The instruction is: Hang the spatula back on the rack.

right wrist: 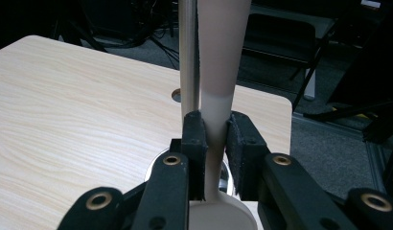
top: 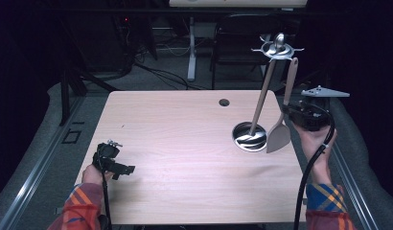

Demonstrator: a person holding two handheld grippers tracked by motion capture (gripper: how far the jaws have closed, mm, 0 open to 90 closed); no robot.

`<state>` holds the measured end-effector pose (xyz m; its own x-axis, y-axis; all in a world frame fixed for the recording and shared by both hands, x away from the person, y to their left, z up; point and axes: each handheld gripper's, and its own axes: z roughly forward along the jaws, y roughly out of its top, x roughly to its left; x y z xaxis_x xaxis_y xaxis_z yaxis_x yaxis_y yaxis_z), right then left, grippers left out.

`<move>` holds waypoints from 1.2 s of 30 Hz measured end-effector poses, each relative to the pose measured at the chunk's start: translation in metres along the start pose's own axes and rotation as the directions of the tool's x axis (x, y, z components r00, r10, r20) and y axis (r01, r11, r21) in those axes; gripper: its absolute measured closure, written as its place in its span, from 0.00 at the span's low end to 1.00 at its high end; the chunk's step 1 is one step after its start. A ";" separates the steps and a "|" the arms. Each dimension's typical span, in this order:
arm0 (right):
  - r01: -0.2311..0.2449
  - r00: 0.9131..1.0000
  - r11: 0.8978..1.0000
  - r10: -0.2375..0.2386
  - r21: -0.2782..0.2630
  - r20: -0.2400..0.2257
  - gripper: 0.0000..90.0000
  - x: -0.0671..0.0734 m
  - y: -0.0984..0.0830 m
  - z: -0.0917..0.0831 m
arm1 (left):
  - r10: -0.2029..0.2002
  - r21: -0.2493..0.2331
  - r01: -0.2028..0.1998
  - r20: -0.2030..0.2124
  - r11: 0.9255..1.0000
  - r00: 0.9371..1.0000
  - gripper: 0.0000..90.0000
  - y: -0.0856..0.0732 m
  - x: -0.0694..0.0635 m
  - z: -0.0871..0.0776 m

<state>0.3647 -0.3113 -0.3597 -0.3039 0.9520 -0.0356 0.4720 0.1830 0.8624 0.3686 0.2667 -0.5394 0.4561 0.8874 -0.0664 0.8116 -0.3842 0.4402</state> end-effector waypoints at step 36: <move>-0.008 1.000 1.000 0.008 0.018 0.000 0.82 0.005 0.001 0.017 | -0.004 0.008 0.004 0.005 1.000 1.000 0.00 0.000 0.000 0.001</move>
<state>0.3779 -0.3016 -0.3674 -0.3001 0.9535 -0.0293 0.4894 0.1803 0.8532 0.3684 0.2663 -0.5404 0.4544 0.8878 -0.0726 0.8163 -0.3824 0.4329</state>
